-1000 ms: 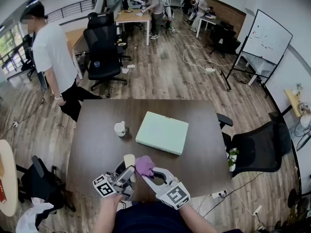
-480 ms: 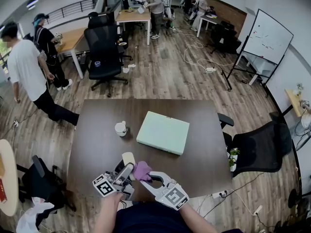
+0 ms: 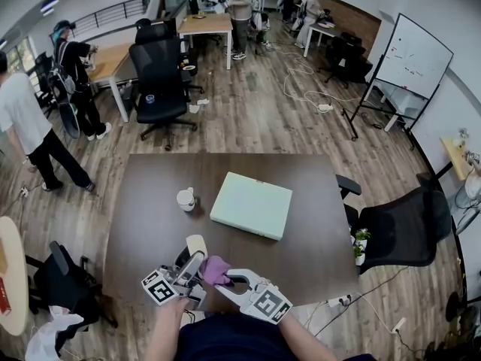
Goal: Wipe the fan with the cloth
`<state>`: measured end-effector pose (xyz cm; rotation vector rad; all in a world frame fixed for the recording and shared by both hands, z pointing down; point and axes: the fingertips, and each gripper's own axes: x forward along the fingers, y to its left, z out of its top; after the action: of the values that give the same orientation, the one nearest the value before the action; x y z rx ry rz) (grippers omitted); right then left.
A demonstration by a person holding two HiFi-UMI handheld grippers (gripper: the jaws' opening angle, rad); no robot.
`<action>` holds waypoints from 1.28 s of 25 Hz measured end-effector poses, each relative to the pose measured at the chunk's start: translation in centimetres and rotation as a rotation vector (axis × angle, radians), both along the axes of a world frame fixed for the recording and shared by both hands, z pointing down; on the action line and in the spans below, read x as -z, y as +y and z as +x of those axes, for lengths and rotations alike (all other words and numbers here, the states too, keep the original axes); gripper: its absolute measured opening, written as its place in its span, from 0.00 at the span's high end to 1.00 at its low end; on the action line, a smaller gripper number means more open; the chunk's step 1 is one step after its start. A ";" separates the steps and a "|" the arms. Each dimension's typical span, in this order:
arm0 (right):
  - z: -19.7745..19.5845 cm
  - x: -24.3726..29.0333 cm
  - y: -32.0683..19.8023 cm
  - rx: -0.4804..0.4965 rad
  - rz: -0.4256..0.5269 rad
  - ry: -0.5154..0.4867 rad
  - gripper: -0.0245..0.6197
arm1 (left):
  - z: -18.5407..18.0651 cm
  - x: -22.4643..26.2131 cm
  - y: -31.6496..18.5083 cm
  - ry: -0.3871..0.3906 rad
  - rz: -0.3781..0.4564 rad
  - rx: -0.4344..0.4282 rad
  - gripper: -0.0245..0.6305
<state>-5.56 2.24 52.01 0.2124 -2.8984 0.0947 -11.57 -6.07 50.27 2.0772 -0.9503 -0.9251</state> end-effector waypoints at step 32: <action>1.6 -9.7 1.7 0.019 -0.202 0.226 0.83 | 0.1 -2.8 0.2 -0.150 -0.079 0.008 0.40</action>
<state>-3.96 3.92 61.76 0.1495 -2.6432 0.3353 -11.45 -5.85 53.10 2.1000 -1.0558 -0.7313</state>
